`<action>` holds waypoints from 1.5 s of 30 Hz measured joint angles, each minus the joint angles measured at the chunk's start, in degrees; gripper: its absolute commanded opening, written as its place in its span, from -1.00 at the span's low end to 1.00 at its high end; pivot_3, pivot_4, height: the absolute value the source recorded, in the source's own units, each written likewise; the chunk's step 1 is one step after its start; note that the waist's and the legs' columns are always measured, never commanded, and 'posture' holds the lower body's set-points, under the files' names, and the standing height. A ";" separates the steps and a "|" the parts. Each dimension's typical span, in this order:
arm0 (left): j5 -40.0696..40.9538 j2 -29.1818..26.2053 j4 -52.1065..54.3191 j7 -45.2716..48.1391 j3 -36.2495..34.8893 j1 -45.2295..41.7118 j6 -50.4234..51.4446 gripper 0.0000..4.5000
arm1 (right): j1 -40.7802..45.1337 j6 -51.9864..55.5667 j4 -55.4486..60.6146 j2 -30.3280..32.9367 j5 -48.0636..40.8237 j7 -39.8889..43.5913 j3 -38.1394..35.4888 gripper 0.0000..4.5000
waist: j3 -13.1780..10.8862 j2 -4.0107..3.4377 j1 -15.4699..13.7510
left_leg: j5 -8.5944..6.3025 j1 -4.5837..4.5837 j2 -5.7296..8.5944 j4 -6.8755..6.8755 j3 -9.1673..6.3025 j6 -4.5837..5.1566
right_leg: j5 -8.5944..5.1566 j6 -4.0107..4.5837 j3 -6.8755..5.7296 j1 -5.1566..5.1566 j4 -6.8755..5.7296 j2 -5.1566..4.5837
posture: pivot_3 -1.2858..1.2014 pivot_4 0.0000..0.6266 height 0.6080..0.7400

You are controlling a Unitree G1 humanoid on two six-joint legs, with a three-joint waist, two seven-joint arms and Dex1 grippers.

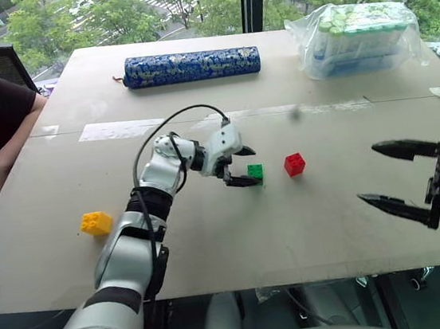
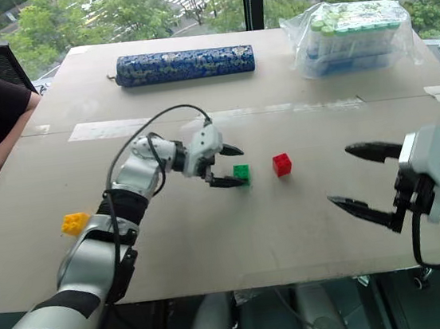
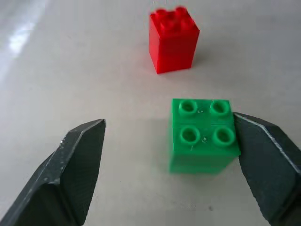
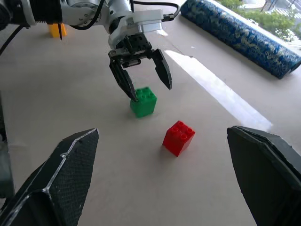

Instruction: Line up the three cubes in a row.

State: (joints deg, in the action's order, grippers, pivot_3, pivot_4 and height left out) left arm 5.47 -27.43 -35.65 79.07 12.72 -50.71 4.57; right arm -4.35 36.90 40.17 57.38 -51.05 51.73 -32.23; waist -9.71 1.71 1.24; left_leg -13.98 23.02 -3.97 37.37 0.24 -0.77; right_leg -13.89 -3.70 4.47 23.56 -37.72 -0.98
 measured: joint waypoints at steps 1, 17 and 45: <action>0.90 -1.46 1.91 -0.04 -1.38 0.61 1.69 0.94 | 1.23 0.49 -1.12 1.34 -0.36 0.70 0.39 1.00 | 0.01 -0.01 -0.11 | 0.00 0.00 0.00 -0.03 -0.03 0.00 | -0.01 0.02 -0.04 -0.01 0.00 0.00 | 0.03 -0.52 1.00; 13.43 -16.10 33.46 -30.44 -39.50 31.27 48.30 0.94 | 19.54 -4.77 -14.19 0.53 -0.09 15.28 15.00 1.00 | -0.05 -0.03 0.67 | 0.00 0.04 -0.07 -0.01 -0.26 0.00 | -0.03 0.03 -0.26 0.01 -0.04 -0.03 | 0.03 -0.52 1.00; 23.08 -16.51 48.79 -40.94 -50.10 53.16 57.26 -0.29 | 25.17 -8.40 -18.71 -5.27 6.04 19.84 23.05 1.00 | -0.05 0.04 -0.42 | 0.00 -0.04 -0.08 0.00 -0.26 -0.02 | -0.07 0.15 -0.34 -0.01 -0.13 -0.06 | 0.03 -0.52 1.00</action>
State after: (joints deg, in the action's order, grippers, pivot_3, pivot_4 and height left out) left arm 28.55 -43.94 13.14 38.13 -37.39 2.45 61.82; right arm 20.82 28.50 21.46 52.11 -45.02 71.57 -9.18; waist -9.76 1.74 0.82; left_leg -13.98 22.98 -4.04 37.37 -0.03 -0.78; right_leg -13.97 -3.55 4.13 23.56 -37.85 -1.04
